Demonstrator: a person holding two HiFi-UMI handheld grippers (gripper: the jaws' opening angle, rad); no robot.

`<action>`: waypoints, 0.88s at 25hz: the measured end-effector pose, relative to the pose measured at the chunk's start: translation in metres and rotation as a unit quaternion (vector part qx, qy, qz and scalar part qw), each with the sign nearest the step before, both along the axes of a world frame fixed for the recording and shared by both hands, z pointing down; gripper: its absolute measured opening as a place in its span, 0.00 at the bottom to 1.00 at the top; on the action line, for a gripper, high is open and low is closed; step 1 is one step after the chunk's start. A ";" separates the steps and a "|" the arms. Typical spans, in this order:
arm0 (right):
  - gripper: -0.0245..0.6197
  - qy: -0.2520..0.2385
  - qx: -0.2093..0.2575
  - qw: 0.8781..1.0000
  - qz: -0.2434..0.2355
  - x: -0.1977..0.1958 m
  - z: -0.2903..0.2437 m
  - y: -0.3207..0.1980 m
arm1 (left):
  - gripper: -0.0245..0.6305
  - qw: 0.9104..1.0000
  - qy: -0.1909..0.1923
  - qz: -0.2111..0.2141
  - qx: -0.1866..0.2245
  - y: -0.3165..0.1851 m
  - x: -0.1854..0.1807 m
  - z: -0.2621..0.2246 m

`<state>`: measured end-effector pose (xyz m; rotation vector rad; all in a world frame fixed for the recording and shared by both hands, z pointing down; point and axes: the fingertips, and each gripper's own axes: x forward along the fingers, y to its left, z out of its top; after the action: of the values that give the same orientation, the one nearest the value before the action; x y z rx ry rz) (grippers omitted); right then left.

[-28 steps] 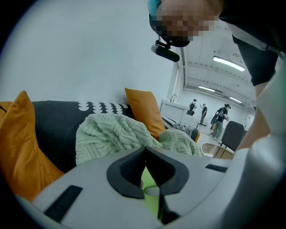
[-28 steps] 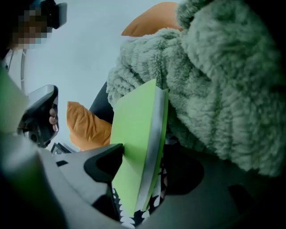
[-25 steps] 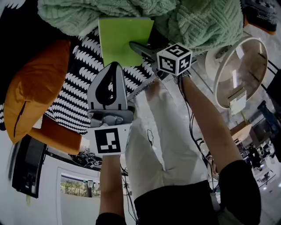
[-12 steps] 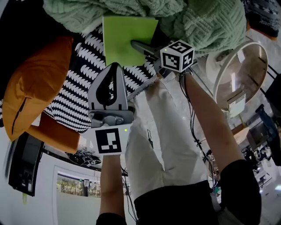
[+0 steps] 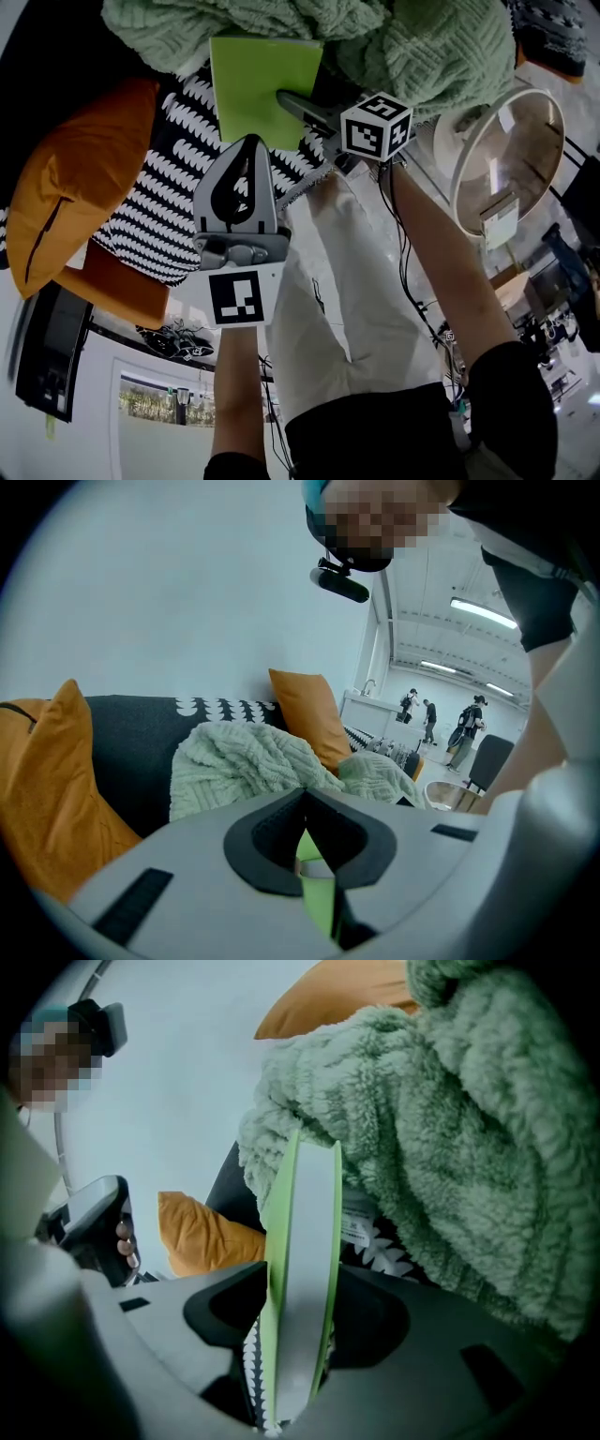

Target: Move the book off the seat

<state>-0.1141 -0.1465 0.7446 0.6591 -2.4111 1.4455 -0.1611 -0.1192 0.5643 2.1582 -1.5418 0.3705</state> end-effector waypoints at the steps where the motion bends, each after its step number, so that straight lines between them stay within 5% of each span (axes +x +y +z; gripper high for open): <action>1: 0.35 -0.001 0.001 1.000 -0.001 -0.002 -0.003 0.000 | 0.05 1.000 0.000 0.000 0.001 0.000 -0.001 -0.002; 22: 0.27 0.023 0.003 1.000 0.013 -0.033 -0.037 -0.001 | 0.05 1.000 0.000 -0.017 0.021 0.018 -0.041 -0.034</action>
<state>-0.1474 -0.1474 0.7073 0.7194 -2.3823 1.4183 -0.2025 -0.1007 0.5302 2.1609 -1.5978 0.3298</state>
